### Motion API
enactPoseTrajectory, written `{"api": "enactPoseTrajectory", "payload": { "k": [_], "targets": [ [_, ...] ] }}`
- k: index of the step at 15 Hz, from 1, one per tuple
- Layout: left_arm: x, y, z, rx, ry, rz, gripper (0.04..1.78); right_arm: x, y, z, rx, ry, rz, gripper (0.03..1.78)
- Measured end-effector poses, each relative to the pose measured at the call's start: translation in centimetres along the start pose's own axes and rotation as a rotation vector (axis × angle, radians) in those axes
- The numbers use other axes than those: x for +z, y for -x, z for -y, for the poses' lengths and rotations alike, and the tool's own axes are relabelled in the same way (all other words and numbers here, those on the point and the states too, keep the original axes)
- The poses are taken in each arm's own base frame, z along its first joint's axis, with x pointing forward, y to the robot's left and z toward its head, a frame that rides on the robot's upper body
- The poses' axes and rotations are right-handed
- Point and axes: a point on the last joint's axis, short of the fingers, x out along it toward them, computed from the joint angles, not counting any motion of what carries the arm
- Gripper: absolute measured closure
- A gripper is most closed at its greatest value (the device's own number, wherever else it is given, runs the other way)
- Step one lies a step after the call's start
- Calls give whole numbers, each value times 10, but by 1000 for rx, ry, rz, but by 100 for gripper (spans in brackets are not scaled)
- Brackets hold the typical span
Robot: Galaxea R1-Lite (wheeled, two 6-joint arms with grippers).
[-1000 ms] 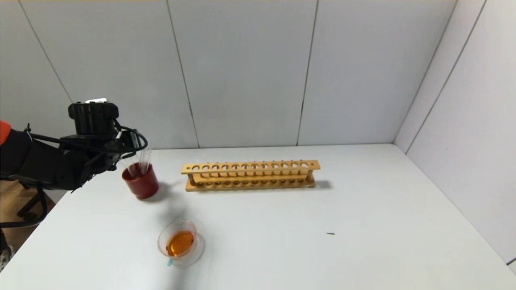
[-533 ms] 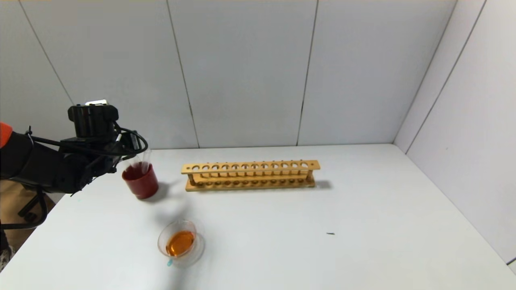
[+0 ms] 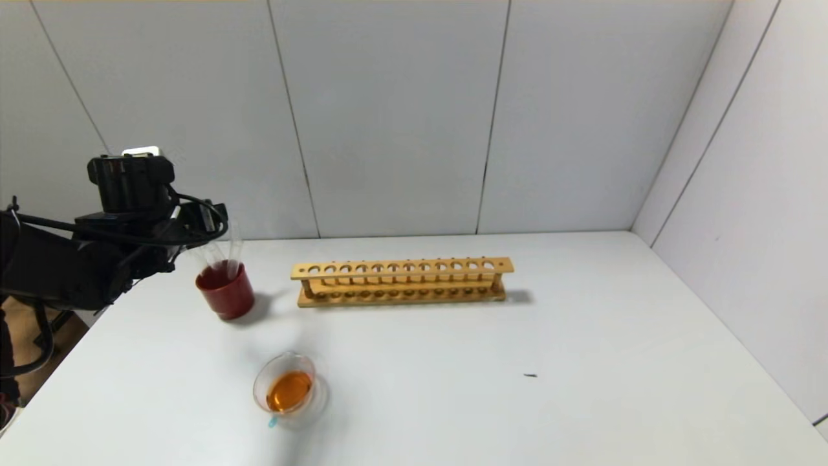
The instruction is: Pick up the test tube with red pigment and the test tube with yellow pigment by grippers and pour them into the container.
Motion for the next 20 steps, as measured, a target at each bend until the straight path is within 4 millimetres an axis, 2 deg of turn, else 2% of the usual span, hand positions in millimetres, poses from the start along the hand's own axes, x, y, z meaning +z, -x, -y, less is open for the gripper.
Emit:
{"api": "enactPoseTrajectory", "payload": {
  "k": [3, 6, 14, 20],
  "targets": [
    [16, 16, -4, -6, -27, 44, 7, 0, 0, 0, -1, 0, 0, 10],
    [16, 36, -12, -16, -98, 46, 7, 0, 0, 0, 0, 0, 0, 10],
    [17, 109, -41, -11, -214, 91, 7, 0, 0, 0, -1, 0, 0, 10],
    [9, 179, -73, 13, -246, 135, 7, 0, 0, 0, -1, 0, 0, 10]
  ]
}}
